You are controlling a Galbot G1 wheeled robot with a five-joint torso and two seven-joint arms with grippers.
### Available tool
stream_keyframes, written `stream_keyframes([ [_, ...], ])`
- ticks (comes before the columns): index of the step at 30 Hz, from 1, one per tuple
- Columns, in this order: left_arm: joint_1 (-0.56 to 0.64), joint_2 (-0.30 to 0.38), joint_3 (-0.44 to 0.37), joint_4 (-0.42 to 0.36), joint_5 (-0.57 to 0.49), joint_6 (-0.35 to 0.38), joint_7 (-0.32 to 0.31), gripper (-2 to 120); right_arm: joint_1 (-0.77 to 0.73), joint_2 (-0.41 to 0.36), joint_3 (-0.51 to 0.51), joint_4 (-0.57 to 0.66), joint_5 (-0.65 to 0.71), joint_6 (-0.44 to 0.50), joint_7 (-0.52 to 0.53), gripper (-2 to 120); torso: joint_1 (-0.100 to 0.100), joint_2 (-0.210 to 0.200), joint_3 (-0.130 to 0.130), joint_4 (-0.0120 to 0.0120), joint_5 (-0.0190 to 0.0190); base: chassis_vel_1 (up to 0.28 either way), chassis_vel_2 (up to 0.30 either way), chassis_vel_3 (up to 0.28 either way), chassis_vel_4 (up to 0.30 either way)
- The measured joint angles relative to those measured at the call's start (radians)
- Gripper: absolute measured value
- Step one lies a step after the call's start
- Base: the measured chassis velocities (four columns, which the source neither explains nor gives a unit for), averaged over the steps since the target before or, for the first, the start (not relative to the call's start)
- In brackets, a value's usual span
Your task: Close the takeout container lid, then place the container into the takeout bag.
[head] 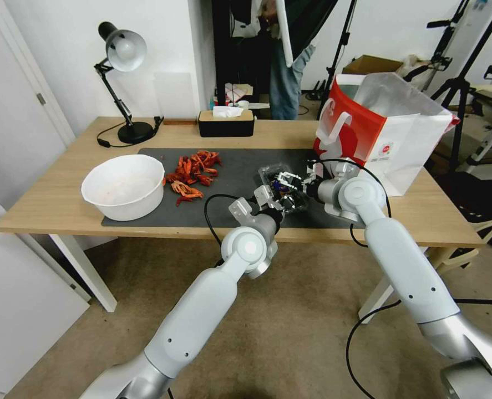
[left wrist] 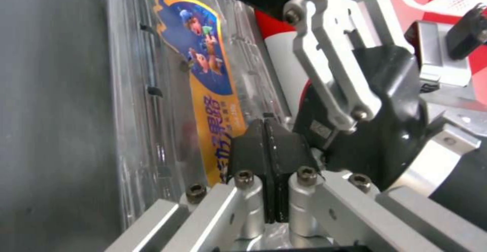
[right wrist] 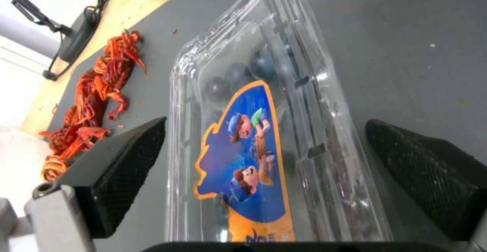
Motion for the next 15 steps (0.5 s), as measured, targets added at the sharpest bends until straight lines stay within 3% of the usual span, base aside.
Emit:
stream_keyframes([
  [15, 0.004, 0.015, 0.001, -0.016, -0.001, -0.002, -0.001, 0, -0.014, 0.004, 0.010, 0.001, 0.039, 0.000, 0.034, 49, 0.000, 0.000, 0.000, 0.0001, 0.0001, 0.000, 0.000, 0.000, 0.000],
])
